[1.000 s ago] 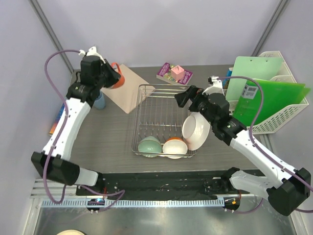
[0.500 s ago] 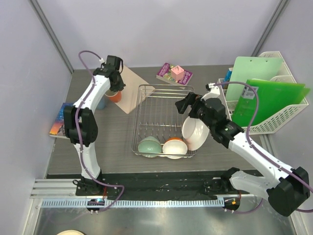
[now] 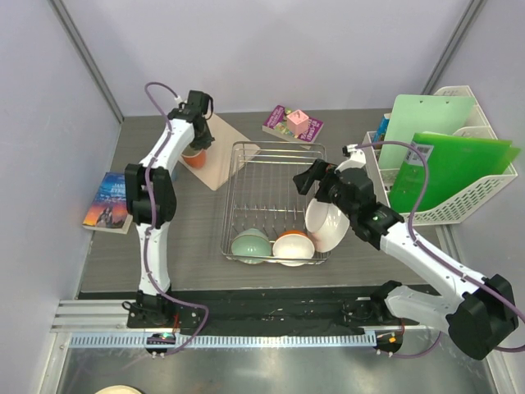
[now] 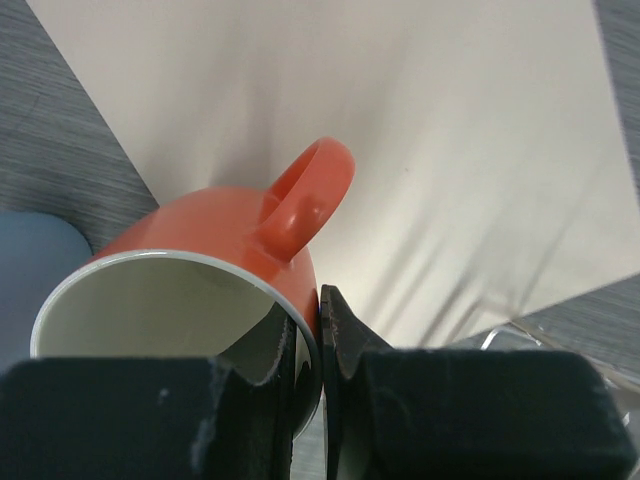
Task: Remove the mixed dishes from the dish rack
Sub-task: Place the cup at the center of the board.
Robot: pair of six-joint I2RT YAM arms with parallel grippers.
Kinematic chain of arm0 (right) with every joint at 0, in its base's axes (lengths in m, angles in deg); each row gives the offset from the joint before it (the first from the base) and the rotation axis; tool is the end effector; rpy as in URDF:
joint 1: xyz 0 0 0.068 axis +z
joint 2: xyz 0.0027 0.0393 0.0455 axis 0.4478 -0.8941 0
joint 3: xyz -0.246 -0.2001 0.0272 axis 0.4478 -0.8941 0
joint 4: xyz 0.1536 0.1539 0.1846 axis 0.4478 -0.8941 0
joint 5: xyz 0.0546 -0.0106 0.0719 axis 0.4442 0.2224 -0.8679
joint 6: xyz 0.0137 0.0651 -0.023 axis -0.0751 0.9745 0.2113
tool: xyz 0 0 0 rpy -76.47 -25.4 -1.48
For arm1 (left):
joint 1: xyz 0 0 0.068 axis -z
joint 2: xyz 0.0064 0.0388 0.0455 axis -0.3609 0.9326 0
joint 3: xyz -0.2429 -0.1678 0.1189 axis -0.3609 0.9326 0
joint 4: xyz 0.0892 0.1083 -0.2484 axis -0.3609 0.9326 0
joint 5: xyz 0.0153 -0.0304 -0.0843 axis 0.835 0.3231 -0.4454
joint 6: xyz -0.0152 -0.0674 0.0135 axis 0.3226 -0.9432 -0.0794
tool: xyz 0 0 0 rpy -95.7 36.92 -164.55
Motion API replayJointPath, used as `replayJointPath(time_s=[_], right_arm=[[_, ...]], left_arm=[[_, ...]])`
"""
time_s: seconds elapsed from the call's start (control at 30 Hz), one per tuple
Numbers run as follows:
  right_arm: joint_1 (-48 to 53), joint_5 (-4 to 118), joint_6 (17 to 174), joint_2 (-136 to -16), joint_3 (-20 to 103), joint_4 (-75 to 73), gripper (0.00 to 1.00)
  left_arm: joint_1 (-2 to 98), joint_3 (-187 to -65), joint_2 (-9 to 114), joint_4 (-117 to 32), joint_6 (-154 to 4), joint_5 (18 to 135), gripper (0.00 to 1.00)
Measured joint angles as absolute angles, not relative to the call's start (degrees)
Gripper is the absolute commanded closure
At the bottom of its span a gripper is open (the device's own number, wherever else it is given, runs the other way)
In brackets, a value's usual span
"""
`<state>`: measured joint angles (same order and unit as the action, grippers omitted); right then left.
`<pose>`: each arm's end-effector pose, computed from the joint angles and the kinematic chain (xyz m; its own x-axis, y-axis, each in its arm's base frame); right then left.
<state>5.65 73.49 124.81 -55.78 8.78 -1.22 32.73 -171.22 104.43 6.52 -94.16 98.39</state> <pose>0.2314 0.1358 0.3184 -0.4558 0.4021 -0.7941 -0.1705 0.8362 0.5213 0.5469 -0.0984 0.2684 -0.7354 -0.3541 -0.5777 -0.3553 0.9275 -0.1163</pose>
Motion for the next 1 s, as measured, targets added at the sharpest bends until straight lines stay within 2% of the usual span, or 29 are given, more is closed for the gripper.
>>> replayJointPath(time_s=[0.17, 0.23, 0.27, 0.3, 0.33, 0.43, 0.6, 0.63, 0.67, 1.0], right_arm=[[5.65, 73.47, 124.83, -56.54, 8.78, -0.26, 0.00], [5.65, 73.47, 124.81, -56.76, 8.78, 0.02, 0.00], [5.65, 73.49, 124.83, -56.81, 8.78, 0.09, 0.00], [5.65, 73.49, 124.81, -56.87, 8.78, 0.15, 0.00], [5.65, 73.49, 124.83, -56.87, 8.78, 0.18, 0.00], [5.65, 73.49, 124.83, -56.89, 8.78, 0.20, 0.01], [5.65, 73.49, 124.85, -57.00, 8.78, 0.31, 0.00], [5.65, 73.49, 124.87, -57.07, 8.78, 0.39, 0.01], [5.65, 73.49, 124.96, -57.24, 8.78, 0.63, 0.01], [5.65, 73.55, 125.00, -58.31, 8.78, 1.97, 0.01]], left_arm=[[32.20, -174.97, 109.66, 8.46, -94.11, 98.50, 1.00], [32.09, -175.52, 109.81, 8.86, -93.96, 98.65, 0.93], [32.09, -175.52, 109.81, 8.90, -93.96, 98.72, 0.80], [32.07, -175.52, 109.81, 9.01, -93.96, 98.72, 0.71], [32.05, -175.52, 109.85, 9.08, -93.96, 98.74, 0.51], [32.05, -175.52, 109.83, 9.21, -93.44, 98.96, 0.32], [32.05, -175.52, 109.46, 9.14, -93.76, 99.13, 0.23], [32.05, -175.52, 109.29, 9.14, -93.79, 99.13, 0.08], [32.05, -175.54, 109.00, 9.12, -93.83, 99.15, 0.02], [32.55, -179.96, 102.82, 9.47, -94.88, 98.85, 0.00]])
